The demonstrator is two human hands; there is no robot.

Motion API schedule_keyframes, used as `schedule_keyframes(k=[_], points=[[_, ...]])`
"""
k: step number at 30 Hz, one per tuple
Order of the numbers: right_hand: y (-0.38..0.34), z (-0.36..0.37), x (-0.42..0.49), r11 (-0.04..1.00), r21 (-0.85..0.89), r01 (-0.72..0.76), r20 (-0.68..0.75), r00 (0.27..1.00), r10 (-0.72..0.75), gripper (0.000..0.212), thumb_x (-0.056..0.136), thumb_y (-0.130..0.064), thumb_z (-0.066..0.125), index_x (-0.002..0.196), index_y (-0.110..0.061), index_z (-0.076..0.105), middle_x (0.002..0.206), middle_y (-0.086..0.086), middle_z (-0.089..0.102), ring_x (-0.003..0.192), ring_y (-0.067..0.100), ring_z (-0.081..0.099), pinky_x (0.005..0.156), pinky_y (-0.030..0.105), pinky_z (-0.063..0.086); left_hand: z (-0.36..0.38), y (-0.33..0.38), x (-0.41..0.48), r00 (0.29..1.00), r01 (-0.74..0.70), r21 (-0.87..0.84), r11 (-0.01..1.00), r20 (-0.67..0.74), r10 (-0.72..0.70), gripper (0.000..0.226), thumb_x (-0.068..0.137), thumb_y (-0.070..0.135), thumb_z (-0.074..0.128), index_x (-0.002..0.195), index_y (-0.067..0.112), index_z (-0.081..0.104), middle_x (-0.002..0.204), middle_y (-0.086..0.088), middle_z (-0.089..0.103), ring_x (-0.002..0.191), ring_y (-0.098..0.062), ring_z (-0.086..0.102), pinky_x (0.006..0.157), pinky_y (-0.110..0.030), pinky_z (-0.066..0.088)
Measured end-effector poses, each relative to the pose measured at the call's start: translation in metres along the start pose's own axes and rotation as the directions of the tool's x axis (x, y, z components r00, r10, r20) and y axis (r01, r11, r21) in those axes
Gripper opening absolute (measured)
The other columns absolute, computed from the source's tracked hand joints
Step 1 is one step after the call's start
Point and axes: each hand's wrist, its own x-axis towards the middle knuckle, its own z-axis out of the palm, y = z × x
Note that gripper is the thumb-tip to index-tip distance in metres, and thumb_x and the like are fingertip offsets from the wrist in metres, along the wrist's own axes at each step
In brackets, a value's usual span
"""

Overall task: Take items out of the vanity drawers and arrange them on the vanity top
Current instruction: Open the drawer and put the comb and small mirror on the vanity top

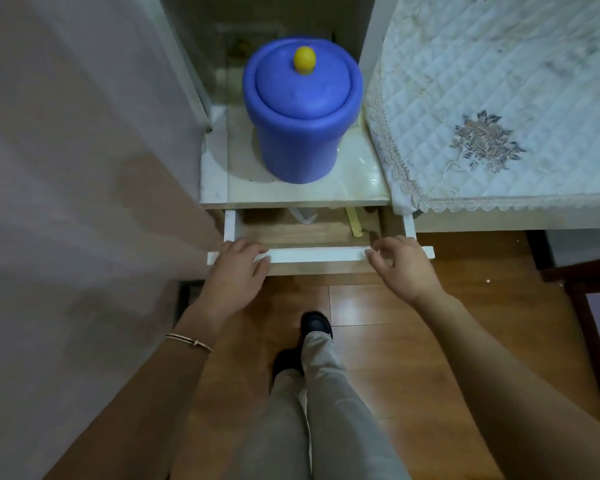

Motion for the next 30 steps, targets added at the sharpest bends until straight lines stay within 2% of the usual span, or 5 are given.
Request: schedule_keyframes(k=[9,14,18,22,30], points=[[0.005,0.005,-0.051,0.997,0.03,-0.066,0.074,0.995,0.064,0.026,0.089,-0.026,0.053,0.085,-0.007,0.07,0.09,0.014,0.064,0.092,0.026,0.053,0.072,0.025,0.034,0.013,0.004,-0.047,0.998,0.054,-0.039,0.998,0.026,-0.053,0.023,0.091,0.021,0.045,0.09,0.008,0.064,0.088,-0.002,0.055,0.093,-0.023,0.046,0.077,-0.03,0.038],[0.015,0.016,-0.093,0.994,0.025,-0.104,0.1,0.99,0.101,0.043,0.089,-0.026,0.053,0.05,-0.03,0.036,0.072,0.004,0.052,0.075,0.019,0.045,0.065,0.026,0.031,0.026,-0.003,-0.087,0.997,0.032,-0.054,0.998,0.075,-0.028,0.026,0.09,0.023,0.047,0.076,0.008,0.062,0.071,0.0,0.056,0.077,-0.023,0.052,0.067,-0.036,0.044],[0.017,0.021,-0.113,0.989,0.014,-0.15,0.114,0.982,0.148,0.047,0.088,-0.024,0.053,0.047,-0.028,0.032,0.059,-0.005,0.041,0.072,0.02,0.045,0.062,0.027,0.029,0.033,-0.008,-0.103,0.992,0.112,-0.107,0.988,0.067,-0.105,0.028,0.09,0.021,0.046,0.074,0.005,0.063,0.069,-0.007,0.061,0.068,-0.021,0.054,0.063,-0.038,0.046],[0.012,0.019,-0.115,0.986,0.004,-0.164,0.141,0.977,0.162,0.045,0.087,-0.023,0.054,0.047,-0.024,0.032,0.058,-0.009,0.037,0.071,0.02,0.043,0.063,0.028,0.029,0.033,-0.002,-0.105,0.987,0.159,-0.124,0.979,0.033,-0.156,0.035,0.092,0.021,0.043,0.057,0.018,0.044,0.053,0.003,0.043,0.053,-0.013,0.04,0.049,-0.027,0.032],[0.018,0.021,-0.108,0.991,-0.042,-0.124,0.158,0.979,0.13,0.046,0.087,-0.026,0.053,0.046,-0.023,0.032,0.054,-0.007,0.038,0.067,0.02,0.042,0.046,0.02,0.021,0.037,-0.005,-0.098,0.987,0.155,-0.061,0.986,0.038,-0.153,0.033,0.091,0.025,0.045,0.059,0.019,0.042,0.051,0.004,0.041,0.054,-0.019,0.043,0.049,-0.027,0.029]])
